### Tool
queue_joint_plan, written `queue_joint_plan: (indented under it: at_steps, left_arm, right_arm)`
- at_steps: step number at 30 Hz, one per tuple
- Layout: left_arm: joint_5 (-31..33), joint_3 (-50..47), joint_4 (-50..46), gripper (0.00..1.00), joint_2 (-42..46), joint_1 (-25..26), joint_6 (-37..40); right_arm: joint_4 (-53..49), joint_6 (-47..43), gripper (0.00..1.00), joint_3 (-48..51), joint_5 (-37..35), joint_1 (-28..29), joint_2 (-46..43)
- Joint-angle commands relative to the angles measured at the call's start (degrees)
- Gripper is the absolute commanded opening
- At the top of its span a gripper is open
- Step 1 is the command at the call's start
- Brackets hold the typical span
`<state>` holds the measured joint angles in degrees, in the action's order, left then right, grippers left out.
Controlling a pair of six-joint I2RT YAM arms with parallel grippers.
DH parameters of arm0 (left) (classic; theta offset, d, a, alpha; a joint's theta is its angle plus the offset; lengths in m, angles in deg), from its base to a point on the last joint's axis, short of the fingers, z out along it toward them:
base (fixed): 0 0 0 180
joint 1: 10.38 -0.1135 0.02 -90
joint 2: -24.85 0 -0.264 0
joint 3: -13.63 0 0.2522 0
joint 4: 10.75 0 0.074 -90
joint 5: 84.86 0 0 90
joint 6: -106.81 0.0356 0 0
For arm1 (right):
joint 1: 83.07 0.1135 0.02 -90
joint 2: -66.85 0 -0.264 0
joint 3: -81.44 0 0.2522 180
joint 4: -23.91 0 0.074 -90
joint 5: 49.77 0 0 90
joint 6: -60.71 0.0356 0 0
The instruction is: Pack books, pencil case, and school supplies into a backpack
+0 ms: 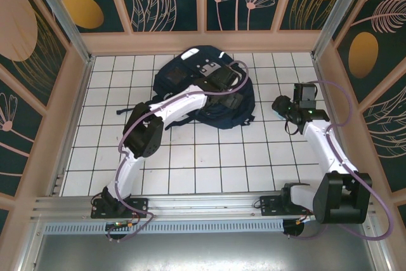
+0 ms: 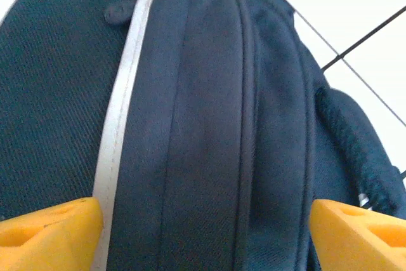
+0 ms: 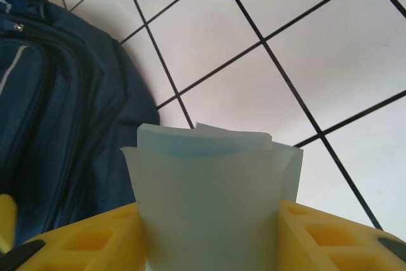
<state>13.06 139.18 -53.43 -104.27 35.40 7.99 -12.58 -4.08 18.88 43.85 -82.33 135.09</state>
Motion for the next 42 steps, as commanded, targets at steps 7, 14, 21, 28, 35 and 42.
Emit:
queue_joint_plan:
  at_steps: [7, 14, 21, 28, 35, 42]
  left_arm:
    - [9.1, 1.3, -1.8, 0.44, -0.4, -0.2, 1.5]
    - [8.1, 1.2, -1.0, 0.0, 1.2, -0.5, 1.8]
    - [4.3, -0.2, 0.0, 0.0, 5.1, -1.0, -0.3]
    - [-4.1, -2.7, 2.7, 0.0, 10.2, -2.9, -3.7]
    - [-13.0, -11.0, 11.3, 0.0, 15.6, -6.6, -8.2]
    - [-14.5, -12.9, 13.7, 0.0, 17.0, -7.3, -10.4]
  right_arm:
    - [3.8, 0.5, 0.48, 0.8, 4.8, 0.0, -0.5]
    - [3.7, 0.4, 0.48, 0.1, 2.5, 0.5, 1.9]
    - [3.9, 1.1, 0.47, 1.7, 2.8, 0.6, 2.9]
    - [5.6, 2.1, 0.47, 2.0, 7.0, 1.5, 3.1]
    - [14.8, 7.1, 0.47, -0.6, 13.6, 8.7, 9.0]
    - [23.7, 13.9, 0.47, -10.5, 15.7, 17.5, 24.7]
